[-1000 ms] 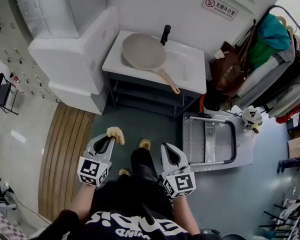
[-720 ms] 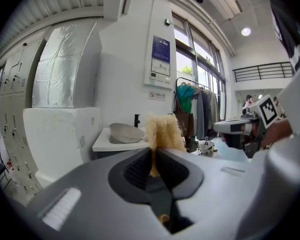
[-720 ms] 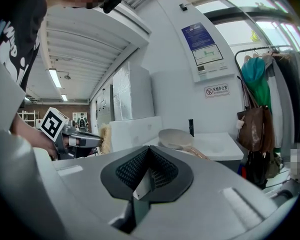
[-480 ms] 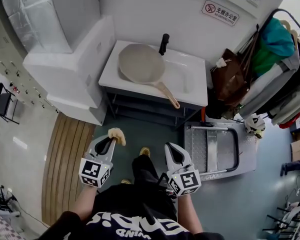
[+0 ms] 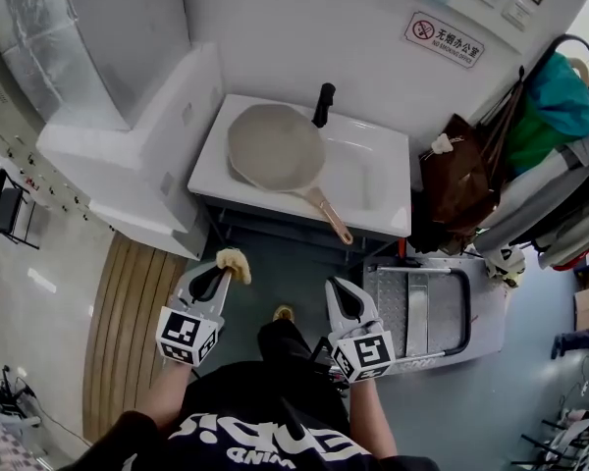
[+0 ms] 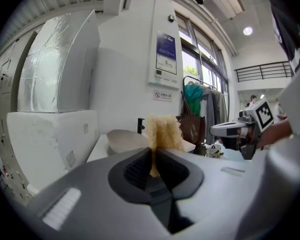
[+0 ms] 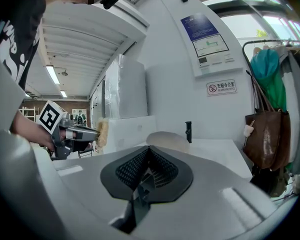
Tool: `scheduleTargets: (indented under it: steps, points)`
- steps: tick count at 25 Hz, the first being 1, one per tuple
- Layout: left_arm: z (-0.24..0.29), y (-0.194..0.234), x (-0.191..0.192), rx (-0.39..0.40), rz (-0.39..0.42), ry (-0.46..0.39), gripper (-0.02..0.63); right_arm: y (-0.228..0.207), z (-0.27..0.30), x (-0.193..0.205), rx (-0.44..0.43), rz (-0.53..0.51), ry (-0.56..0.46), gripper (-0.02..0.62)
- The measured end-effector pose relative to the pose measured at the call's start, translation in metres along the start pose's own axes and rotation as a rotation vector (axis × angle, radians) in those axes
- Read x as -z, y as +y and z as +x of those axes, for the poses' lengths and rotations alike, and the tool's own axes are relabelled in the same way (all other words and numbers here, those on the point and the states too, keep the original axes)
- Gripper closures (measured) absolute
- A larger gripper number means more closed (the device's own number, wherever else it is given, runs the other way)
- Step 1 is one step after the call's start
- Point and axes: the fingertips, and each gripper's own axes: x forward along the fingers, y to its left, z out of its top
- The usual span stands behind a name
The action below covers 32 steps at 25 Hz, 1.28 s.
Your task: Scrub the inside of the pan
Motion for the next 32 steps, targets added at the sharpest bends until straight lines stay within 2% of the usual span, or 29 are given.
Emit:
scheduleTargets:
  steps: [7,18,25,32]
  points:
    - [0.039,0.009,-0.025,-0.022,0.025,0.001,0.581,-0.036,0.03,-0.014,-0.028,0.006,-0.012,0.586]
    - [0.09,0.026,-0.048,-0.092,0.03,0.001,0.581,-0.081,0.078,-0.019,-0.111,-0.003,0.027,0.586]
    - [0.115,0.037,-0.062,-0.072,0.04,-0.003,0.581,-0.089,0.103,-0.016,-0.13,-0.015,0.06,0.584]
    - [0.151,0.057,-0.076,-0.026,0.054,-0.02,0.581,-0.104,0.134,-0.008,-0.094,-0.021,0.113,0.583]
